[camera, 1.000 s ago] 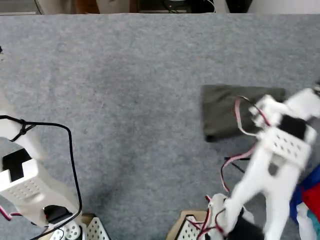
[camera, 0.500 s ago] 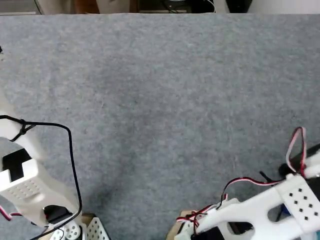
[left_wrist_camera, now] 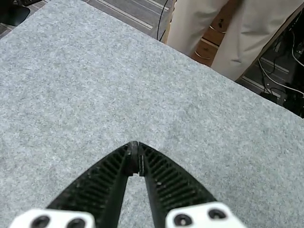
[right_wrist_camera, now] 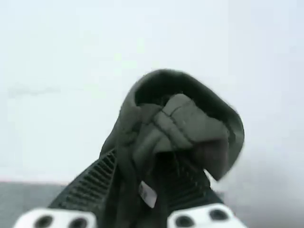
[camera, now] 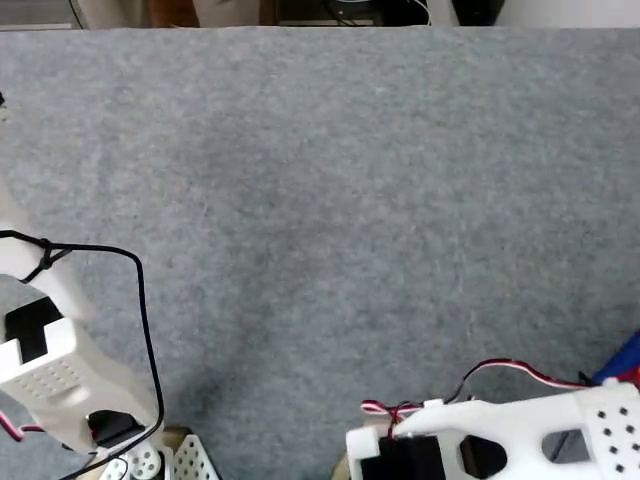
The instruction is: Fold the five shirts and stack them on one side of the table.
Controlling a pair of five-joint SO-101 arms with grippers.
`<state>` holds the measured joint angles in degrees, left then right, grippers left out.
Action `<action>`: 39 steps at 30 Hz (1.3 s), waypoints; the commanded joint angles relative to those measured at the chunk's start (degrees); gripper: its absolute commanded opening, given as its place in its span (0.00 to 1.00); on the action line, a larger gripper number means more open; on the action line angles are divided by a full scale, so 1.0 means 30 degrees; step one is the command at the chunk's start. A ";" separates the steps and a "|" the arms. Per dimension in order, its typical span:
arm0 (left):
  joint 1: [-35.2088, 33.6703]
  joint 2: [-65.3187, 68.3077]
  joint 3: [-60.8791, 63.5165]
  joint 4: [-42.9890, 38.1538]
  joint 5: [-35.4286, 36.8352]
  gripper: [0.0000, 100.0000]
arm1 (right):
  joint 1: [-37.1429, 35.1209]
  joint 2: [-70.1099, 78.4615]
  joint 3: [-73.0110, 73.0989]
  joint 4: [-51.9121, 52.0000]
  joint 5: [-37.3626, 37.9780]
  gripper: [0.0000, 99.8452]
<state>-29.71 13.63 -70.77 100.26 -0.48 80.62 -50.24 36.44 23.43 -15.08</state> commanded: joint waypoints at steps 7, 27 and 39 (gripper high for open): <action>-0.1612 -0.0835 -0.0147 0.0176 -0.0059 0.02 | 0.2271 -0.0718 0.4908 -0.0674 0.2462 0.00; -0.1700 -0.0689 0.0000 0.0176 0.0000 0.02 | 0.1509 -0.0747 1.1297 -0.0557 0.9612 0.01; -0.1201 -0.0659 0.0000 0.0176 0.0029 0.02 | 0.1245 -0.0747 1.2117 0.0821 0.9788 0.37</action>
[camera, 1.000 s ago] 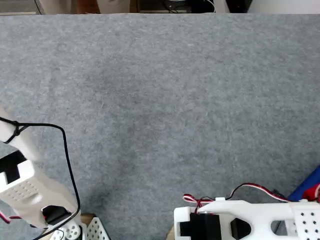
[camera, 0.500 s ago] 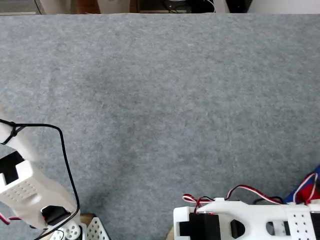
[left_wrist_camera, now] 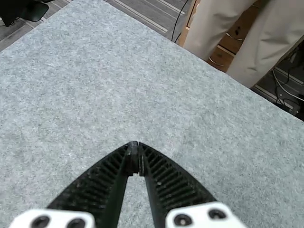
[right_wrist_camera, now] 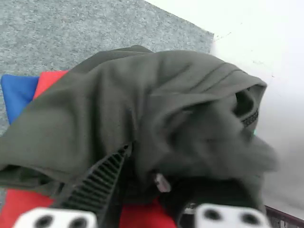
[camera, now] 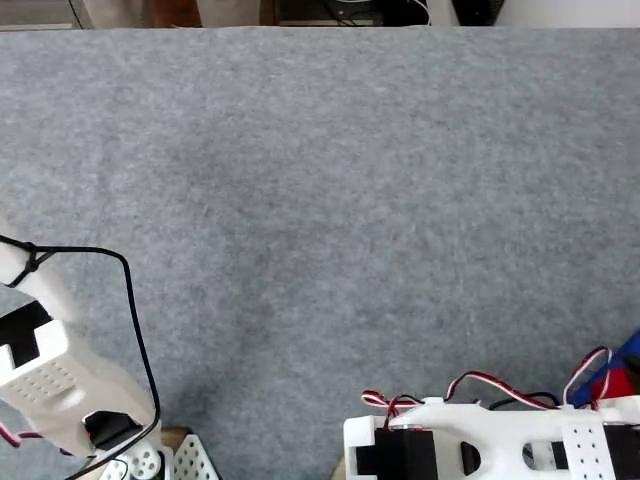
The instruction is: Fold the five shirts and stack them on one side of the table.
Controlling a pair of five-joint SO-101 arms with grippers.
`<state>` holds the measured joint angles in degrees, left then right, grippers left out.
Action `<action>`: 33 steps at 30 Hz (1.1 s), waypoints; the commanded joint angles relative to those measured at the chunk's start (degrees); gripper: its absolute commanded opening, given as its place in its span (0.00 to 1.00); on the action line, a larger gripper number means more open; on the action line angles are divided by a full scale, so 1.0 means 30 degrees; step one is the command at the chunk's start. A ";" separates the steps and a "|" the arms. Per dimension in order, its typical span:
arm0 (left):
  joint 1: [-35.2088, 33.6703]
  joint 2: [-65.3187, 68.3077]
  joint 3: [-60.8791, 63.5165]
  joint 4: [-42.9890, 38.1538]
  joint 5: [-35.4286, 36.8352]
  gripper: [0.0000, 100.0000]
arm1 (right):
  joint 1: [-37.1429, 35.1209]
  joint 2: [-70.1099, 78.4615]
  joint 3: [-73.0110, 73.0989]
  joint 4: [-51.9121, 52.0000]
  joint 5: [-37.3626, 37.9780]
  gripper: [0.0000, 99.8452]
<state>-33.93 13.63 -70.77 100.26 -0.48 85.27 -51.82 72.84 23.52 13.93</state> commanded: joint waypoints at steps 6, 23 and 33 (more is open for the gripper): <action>0.0205 -0.0659 0.0029 0.0176 0.0029 0.02 | -0.1333 -0.1392 -0.1216 0.4689 0.0000 0.46; 0.0176 -0.0630 0.0674 0.0176 0.0029 0.02 | -2.0821 -1.9209 -0.1919 1.7319 -0.5216 0.02; 0.1553 -0.5143 1.2132 0.0205 -0.0117 0.02 | -2.3282 -1.9062 0.2066 1.3275 -0.5099 0.01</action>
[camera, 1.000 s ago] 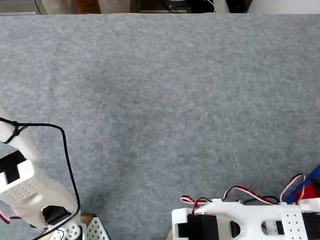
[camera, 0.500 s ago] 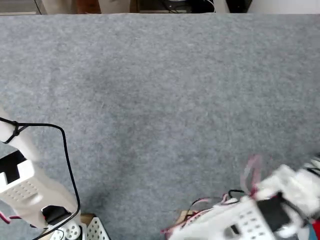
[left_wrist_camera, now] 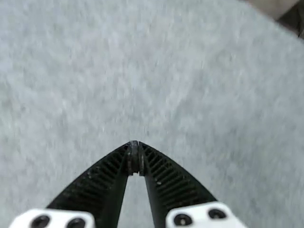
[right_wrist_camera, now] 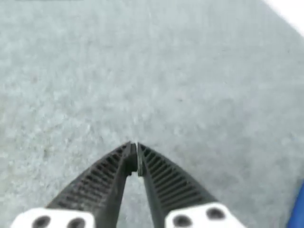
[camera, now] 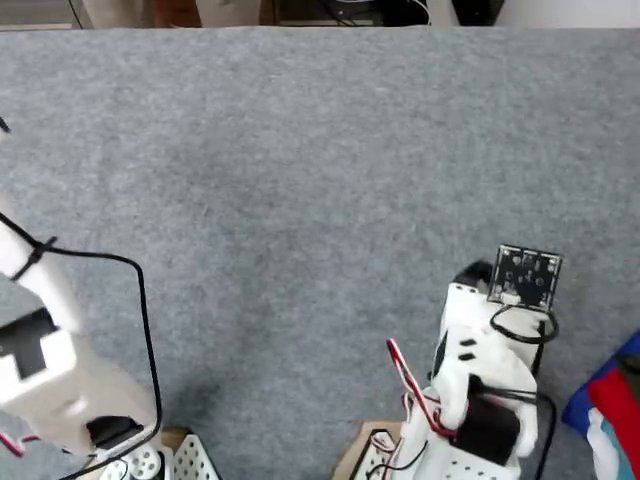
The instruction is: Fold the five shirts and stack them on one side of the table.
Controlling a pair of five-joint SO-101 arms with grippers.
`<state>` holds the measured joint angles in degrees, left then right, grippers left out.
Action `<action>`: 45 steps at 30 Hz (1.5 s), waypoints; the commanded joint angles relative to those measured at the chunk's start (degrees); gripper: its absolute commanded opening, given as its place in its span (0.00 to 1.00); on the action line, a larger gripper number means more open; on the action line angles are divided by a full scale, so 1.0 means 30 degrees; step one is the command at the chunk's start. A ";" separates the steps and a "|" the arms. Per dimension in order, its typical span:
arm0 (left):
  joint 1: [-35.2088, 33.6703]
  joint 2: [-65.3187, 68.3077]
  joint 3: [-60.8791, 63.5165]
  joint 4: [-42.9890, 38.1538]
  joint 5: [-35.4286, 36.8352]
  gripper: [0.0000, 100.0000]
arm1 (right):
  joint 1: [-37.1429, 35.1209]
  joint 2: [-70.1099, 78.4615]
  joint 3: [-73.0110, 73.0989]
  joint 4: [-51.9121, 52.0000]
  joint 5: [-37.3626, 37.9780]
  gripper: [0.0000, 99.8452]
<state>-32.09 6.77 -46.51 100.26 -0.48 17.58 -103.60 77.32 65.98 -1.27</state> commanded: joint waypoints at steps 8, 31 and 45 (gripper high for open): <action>0.2520 -0.9802 2.1216 -0.5245 -0.2022 0.02 | -0.2564 -0.1802 0.5084 -0.3253 -0.0088 0.01; 0.2403 -2.9875 4.6886 -1.9927 -0.2110 0.02 | -0.2447 -0.1832 0.6491 0.3106 -0.0059 0.01; 0.2901 -3.3714 4.7941 -1.3949 -0.2110 0.02 | -0.2447 -0.1626 0.6491 0.3048 -0.0059 0.01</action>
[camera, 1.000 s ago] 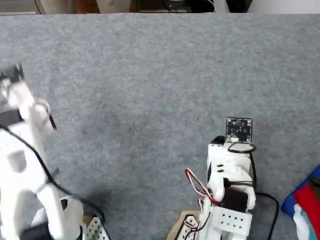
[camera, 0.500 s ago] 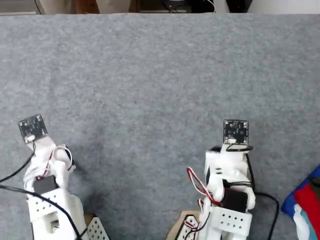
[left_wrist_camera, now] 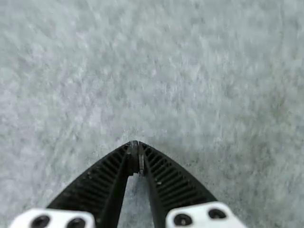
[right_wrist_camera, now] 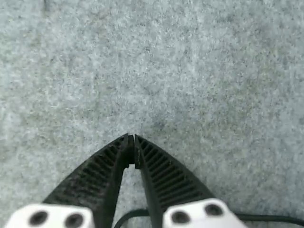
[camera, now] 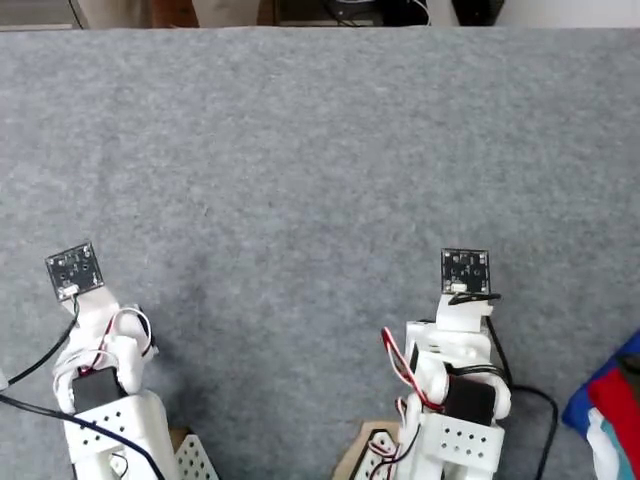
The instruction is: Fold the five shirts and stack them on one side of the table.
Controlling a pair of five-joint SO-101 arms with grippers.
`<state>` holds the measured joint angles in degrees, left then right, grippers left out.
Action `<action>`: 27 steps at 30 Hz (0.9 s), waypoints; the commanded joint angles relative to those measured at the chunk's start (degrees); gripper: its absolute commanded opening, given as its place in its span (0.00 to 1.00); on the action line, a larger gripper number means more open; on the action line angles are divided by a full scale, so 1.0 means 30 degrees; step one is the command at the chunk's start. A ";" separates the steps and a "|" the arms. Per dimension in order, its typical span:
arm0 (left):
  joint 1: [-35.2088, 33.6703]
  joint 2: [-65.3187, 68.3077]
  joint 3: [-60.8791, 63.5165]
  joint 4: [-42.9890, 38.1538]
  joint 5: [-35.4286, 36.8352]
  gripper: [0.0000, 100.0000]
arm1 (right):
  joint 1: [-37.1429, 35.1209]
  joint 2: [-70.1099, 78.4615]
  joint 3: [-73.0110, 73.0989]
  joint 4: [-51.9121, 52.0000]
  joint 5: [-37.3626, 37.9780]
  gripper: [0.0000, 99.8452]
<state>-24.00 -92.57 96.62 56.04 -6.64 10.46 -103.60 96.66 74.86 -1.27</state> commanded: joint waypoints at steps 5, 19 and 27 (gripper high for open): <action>0.0293 -0.1480 0.0234 0.2168 -0.0029 0.02 | -0.0073 -0.1626 0.0044 0.0088 -0.0059 0.01; 0.0293 -0.2154 0.0176 0.3253 0.0000 0.02 | -0.0073 -0.1626 0.0044 0.0088 -0.0059 0.01; 0.0293 -0.2154 0.0176 0.3253 0.0000 0.02 | -0.0073 -0.1626 0.0044 0.0088 -0.0059 0.01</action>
<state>-23.82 -98.46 96.62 65.54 -6.64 10.46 -103.60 96.66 74.86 -1.27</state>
